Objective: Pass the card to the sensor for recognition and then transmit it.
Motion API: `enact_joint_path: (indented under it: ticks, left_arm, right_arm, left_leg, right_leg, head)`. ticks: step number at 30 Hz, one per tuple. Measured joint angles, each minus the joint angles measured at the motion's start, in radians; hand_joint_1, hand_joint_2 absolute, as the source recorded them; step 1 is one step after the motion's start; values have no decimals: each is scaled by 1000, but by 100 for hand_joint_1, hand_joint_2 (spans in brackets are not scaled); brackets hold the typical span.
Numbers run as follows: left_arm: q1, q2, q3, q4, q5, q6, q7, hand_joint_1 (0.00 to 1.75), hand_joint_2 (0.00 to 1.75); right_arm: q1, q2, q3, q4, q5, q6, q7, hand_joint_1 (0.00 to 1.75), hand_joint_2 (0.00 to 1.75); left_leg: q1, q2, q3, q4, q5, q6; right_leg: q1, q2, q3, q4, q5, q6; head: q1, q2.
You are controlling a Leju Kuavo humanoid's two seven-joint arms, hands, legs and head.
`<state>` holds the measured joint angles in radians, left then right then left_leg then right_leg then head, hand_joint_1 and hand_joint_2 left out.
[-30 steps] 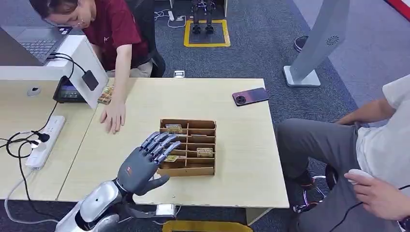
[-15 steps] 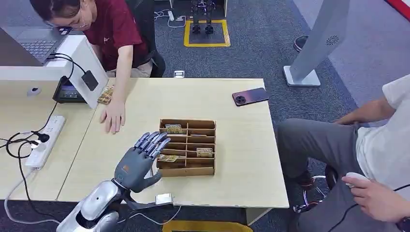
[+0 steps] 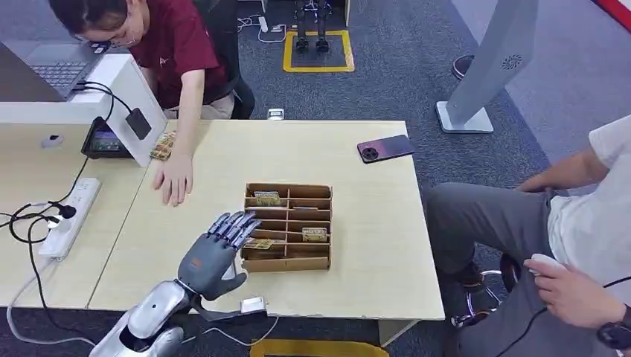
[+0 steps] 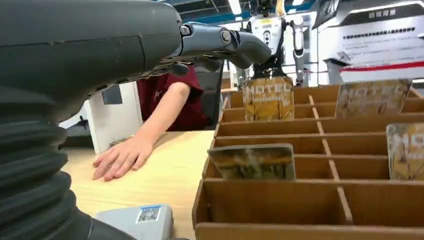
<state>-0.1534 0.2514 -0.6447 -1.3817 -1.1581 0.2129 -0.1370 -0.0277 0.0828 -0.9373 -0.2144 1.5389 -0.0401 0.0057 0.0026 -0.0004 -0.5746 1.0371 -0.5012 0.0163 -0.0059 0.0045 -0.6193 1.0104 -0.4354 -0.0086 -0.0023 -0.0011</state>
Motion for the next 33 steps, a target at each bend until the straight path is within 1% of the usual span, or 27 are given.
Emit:
enact_joint_path:
  ticks: [2,5,13,16,20,33]
  left_arm:
    - [1,-9,0,7,24,-14,-14,0,175]
    - [3,-25,0,17,27,-20,-15,0,175]
    - [5,-44,0,34,35,-20,-15,0,175]
    - [6,-58,0,36,57,-19,-27,0,175]
    - [5,-74,0,36,67,-21,-29,0,175]
    - [5,-88,0,41,74,-22,-29,0,175]
  right_arm:
    - [0,0,-3,-2,6,0,0,0,0]
    - [0,0,-6,-3,9,0,-6,0,0]
    - [0,1,-7,-4,13,-2,-10,0,0]
    - [0,1,-7,-5,17,-2,-11,0,0]
    - [0,2,-7,-5,21,-2,-8,0,0]
    - [0,2,-7,-5,24,-2,-8,0,0]
  left_leg:
    - [0,0,0,0,0,0]
    - [0,0,0,0,0,0]
    - [0,0,0,0,0,0]
    - [0,0,0,0,0,0]
    - [0,0,0,0,0,0]
    - [0,0,0,0,0,0]
  right_leg:
    - [0,0,0,0,0,0]
    - [0,0,0,0,0,0]
    - [0,0,0,0,0,0]
    - [0,0,0,0,0,0]
    - [0,0,0,0,0,0]
    - [0,0,0,0,0,0]
  head:
    - [0,0]
    - [0,0]
    - [0,0]
    - [0,0]
    - [0,0]
    - [0,0]
